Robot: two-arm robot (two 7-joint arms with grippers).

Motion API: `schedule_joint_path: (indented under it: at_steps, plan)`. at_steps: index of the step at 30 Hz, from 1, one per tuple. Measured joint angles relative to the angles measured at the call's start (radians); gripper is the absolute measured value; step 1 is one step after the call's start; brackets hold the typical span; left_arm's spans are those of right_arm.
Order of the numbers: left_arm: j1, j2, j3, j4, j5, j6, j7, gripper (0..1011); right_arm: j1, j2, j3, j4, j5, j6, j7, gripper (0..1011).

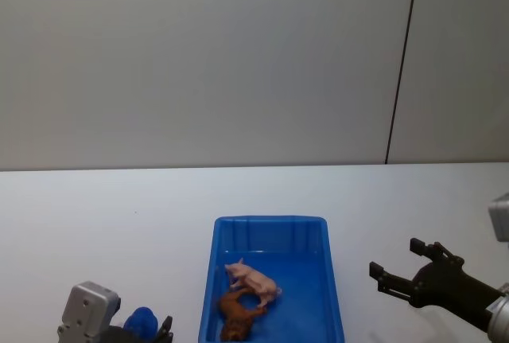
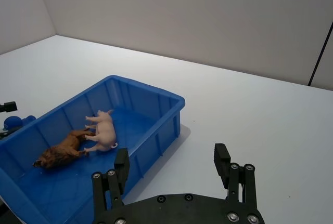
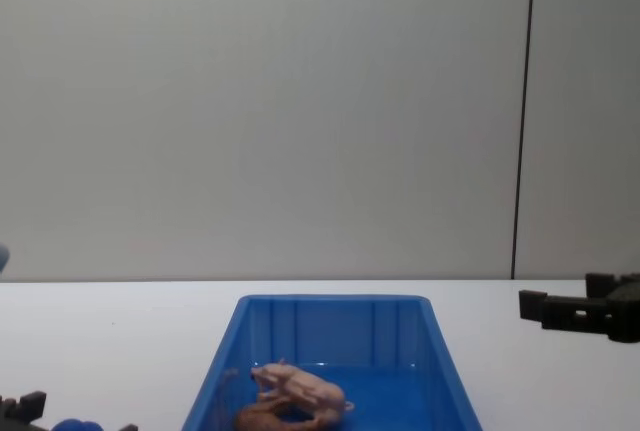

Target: Pick up the two dolls from the table and place them into the box.

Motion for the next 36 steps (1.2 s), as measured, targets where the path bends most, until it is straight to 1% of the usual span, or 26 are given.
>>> schedule_joint_path:
  at_steps: [5, 8, 10, 13, 14, 19, 20, 23, 27, 30, 32, 36]
  plan:
    - [-0.005, -0.005, -0.002, 0.024, 0.0, -0.009, -0.019, 997, 0.0, 0.0, 0.0, 0.0, 0.0, 0.0, 0.0, 1001]
    - [-0.008, -0.008, -0.003, 0.037, 0.001, -0.014, -0.03, 945, 0.0, 0.0, 0.0, 0.0, 0.0, 0.0, 0.0, 1001]
    - [-0.01, -0.01, -0.004, 0.046, 0.003, -0.018, -0.038, 887, 0.0, 0.0, 0.0, 0.0, 0.0, 0.0, 0.0, 1001]
    - [-0.012, -0.012, -0.005, 0.053, 0.006, -0.02, -0.045, 837, 0.0, 0.0, 0.0, 0.0, 0.0, 0.0, 0.0, 1001]
    - [-0.014, -0.014, -0.006, 0.059, 0.008, -0.022, -0.05, 783, 0.0, 0.0, 0.0, 0.0, 0.0, 0.0, 0.0, 1001]
    - [-0.018, -0.017, -0.009, 0.07, 0.013, -0.025, -0.061, 650, 0.0, 0.0, 0.0, 0.0, 0.0, 0.0, 0.0, 1001]
    - [-0.019, -0.018, -0.009, 0.071, 0.014, -0.025, -0.063, 591, 0.0, 0.0, 0.0, 0.0, 0.0, 0.0, 0.0, 1001]
    - [-0.021, -0.019, -0.012, 0.074, 0.017, -0.027, -0.068, 535, 0.0, 0.0, 0.0, 0.0, 0.0, 0.0, 0.0, 1001]
    - [-0.026, -0.021, -0.015, 0.073, 0.024, -0.03, -0.076, 508, 0.0, 0.0, 0.0, 0.0, 0.0, 0.0, 0.0, 1001]
    - [-0.032, -0.023, -0.018, 0.067, 0.033, -0.036, -0.084, 446, 0.0, 0.0, 0.0, 0.0, 0.0, 0.0, 0.0, 1001]
    - [-0.036, -0.024, -0.02, 0.063, 0.038, -0.04, -0.089, 433, 0.0, 0.0, 0.0, 0.0, 0.0, 0.0, 0.0, 1001]
    - [-0.056, -0.032, -0.024, 0.045, 0.058, -0.051, -0.109, 396, 0.0, 0.0, 0.0, 0.0, 0.0, 0.0, 0.0, 1001]
